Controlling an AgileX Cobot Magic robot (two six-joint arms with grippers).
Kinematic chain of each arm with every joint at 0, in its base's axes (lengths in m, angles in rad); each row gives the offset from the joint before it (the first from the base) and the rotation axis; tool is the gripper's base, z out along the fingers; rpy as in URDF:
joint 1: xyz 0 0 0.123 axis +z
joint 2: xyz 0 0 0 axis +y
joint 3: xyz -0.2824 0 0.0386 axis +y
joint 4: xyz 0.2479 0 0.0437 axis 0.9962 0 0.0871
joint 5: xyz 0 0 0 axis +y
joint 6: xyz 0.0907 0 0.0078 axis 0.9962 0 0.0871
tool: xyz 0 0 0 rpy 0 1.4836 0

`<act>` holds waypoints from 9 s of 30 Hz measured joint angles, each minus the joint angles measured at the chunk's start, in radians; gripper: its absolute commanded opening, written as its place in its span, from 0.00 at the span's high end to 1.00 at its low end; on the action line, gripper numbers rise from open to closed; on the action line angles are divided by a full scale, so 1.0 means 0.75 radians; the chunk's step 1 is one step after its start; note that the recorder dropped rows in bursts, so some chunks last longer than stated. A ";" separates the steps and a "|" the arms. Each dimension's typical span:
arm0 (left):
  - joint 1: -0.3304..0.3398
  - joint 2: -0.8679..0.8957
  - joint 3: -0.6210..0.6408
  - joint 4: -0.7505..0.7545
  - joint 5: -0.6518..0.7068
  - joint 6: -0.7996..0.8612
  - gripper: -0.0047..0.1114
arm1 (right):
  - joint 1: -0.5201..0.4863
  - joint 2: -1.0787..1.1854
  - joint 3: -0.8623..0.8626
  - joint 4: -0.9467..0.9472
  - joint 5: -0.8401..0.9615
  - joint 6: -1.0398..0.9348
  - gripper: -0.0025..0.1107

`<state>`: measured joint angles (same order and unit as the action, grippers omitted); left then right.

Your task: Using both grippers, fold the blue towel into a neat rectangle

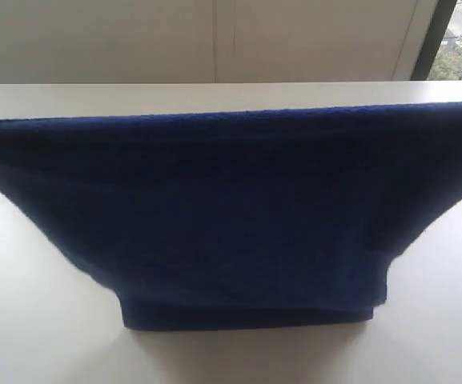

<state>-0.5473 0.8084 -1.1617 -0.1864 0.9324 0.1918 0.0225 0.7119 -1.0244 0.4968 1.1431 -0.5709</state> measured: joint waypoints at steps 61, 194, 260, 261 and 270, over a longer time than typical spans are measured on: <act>0.170 1.545 -0.040 0.256 -1.560 -0.041 0.96 | 0.031 1.677 -0.135 -0.072 -1.377 -0.188 0.98; 0.038 1.505 -0.040 0.155 -1.086 -0.216 0.40 | 0.191 1.678 -0.339 -0.300 -0.457 0.634 0.59; -0.053 1.439 -0.040 0.074 -1.214 -0.283 0.50 | 0.196 1.587 -0.188 -0.662 -0.506 0.940 0.84; -0.065 1.455 -0.040 0.072 -1.228 -0.283 0.55 | 0.196 1.587 -0.188 -0.662 -0.506 0.940 0.79; -0.100 1.547 -0.040 0.069 -1.259 -0.283 0.96 | 0.196 1.561 -0.188 -0.662 -0.514 0.946 0.68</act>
<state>-0.6220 1.9688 -1.1919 -0.1349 -0.0121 -0.0203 0.1698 1.8830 -1.1657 0.0000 0.7572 0.1384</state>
